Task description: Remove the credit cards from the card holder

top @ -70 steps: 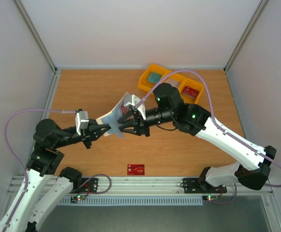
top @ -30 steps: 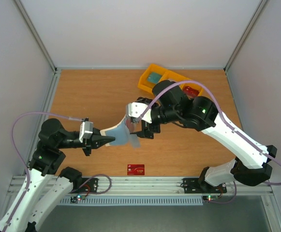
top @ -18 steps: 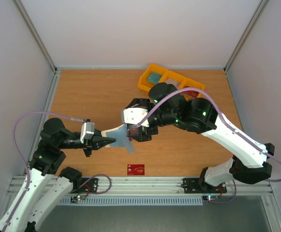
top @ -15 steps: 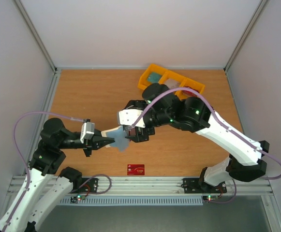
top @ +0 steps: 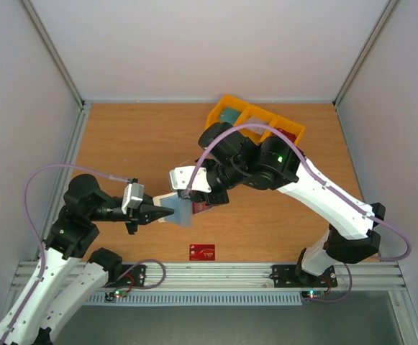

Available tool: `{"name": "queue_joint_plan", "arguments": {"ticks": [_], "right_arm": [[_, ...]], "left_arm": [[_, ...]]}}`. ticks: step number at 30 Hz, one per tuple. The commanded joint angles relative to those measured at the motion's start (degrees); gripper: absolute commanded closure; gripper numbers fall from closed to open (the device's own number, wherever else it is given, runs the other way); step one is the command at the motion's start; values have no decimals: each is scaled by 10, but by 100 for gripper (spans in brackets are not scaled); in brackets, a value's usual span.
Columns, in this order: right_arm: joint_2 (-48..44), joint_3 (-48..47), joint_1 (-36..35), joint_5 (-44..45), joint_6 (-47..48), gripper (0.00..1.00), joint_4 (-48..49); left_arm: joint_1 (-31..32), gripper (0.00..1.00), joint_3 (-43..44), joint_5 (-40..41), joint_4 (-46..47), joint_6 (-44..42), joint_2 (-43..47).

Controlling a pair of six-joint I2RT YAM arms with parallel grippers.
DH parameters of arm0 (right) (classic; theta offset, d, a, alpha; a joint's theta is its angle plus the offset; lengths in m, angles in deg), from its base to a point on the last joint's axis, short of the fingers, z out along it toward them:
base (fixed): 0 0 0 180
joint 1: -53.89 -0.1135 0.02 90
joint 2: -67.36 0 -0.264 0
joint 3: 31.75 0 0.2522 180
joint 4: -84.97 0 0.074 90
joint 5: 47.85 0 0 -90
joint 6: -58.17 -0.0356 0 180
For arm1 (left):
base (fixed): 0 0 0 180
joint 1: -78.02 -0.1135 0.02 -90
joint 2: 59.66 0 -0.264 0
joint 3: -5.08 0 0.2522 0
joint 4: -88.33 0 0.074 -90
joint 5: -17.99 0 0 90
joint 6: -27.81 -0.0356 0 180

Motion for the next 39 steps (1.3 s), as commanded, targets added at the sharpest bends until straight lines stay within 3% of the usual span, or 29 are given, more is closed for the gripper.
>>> {"name": "queue_joint_plan", "arguments": {"ticks": [1, 2, 4, 6, 12, 15, 19, 20, 22, 25, 26, 28, 32, 35, 37, 39], "right_arm": [[18, -32, -5, -52, -13, 70, -43], [21, -35, -5, -69, -16, 68, -45], [25, -35, -5, -87, -23, 48, -43], [32, -36, -5, -85, -30, 46, -43], [39, -37, -5, -78, -37, 75, -47], [33, -32, -4, -79, -39, 98, -46], [23, -9, 0, -53, -57, 99, -28], [19, -2, 2, -41, -63, 99, -20], [11, 15, 9, -19, -79, 99, -4], [1, 33, 20, 8, -104, 99, 24], [0, 33, 20, 20, -116, 99, 33], [7, 22, 20, 39, -141, 99, 45], [45, -39, 20, 48, -213, 99, 49], [70, -70, 19, 35, -232, 99, 38], [77, -75, 19, 18, -227, 99, 28], [72, -68, 19, -13, -213, 99, 22]], "left_arm": [[3, 100, 1, 2, 49, 18, 7], [3, 100, 1, 9, 45, 20, 5], [3, 100, 3, 22, 32, 13, 3], [4, 100, 5, 40, 20, -2, 0], [4, 100, 6, 59, 18, -15, 1], [4, 100, 0, 59, 18, -11, 5], [4, 99, -5, 49, 15, -5, 13], [4, 90, -7, 43, 15, -2, 16], [4, 55, -10, 30, 15, 8, 22], [4, 26, -18, 18, 14, 11, 33], [4, 12, -21, 21, 12, 9, 35], [4, 4, -26, 58, 10, 2, 38], [9, 7, -36, 203, 30, 19, 13], [16, 14, -38, 216, 54, 20, -4], [21, 22, -37, 202, 63, 20, -7], [22, 41, -38, 190, 66, 47, -9]]}}
